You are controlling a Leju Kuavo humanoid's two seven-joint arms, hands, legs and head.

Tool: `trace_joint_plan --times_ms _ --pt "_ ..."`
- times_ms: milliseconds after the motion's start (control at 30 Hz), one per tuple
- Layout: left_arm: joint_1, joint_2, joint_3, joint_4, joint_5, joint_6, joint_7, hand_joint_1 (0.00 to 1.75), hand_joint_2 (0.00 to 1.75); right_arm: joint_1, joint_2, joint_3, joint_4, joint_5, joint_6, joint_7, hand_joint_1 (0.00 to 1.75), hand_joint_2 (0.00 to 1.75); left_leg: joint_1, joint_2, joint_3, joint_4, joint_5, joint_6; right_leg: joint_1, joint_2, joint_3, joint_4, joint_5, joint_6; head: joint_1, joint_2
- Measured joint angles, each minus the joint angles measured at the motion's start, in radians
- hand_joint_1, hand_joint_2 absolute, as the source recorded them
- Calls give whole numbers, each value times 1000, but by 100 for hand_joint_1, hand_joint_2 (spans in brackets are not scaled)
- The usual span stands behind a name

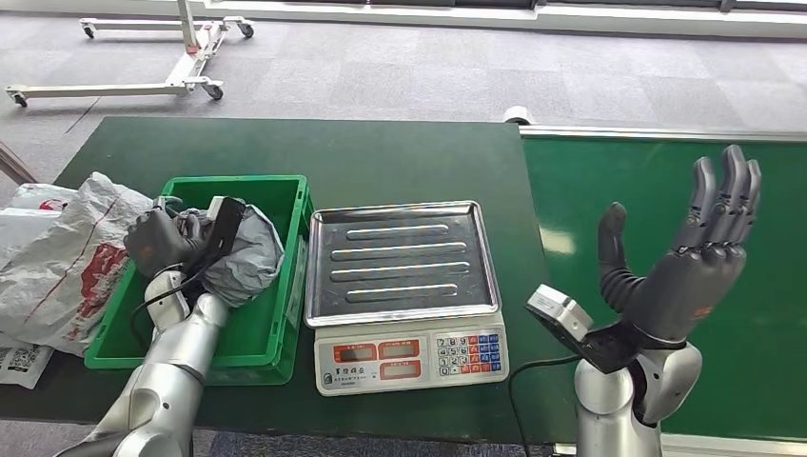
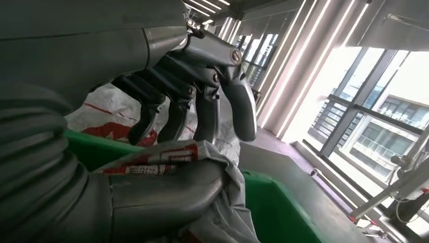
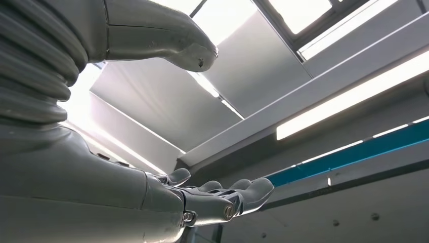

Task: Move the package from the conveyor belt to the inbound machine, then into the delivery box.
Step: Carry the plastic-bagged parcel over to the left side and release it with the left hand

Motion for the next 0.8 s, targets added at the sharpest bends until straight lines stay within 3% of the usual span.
trace_joint_plan --times_ms 100,233,467,800 --pt "-12 -17 99 -7 -34 0 -46 0 0 4 0 0 0 4 0 7 0 175 0 0 0 0 0 0 0 0 0 0 0 0 0 0" --pt "-21 -36 168 -13 -41 0 -69 0 0 9 0 0 0 4 0 5 0 175 0 1 1 0 0 0 0 0 0 0 0 0 0 0" --pt "-21 -84 244 -71 33 0 -182 0 0 11 0 -1 0 11 0 6 0 175 0 0 0 0 0 0 0 0 0 0 0 0 0 0" --pt "-20 -125 297 -121 120 0 -248 0 0 11 0 -1 0 13 0 6 0 175 0 0 1 0 0 0 0 0 1 0 0 0 0 0"
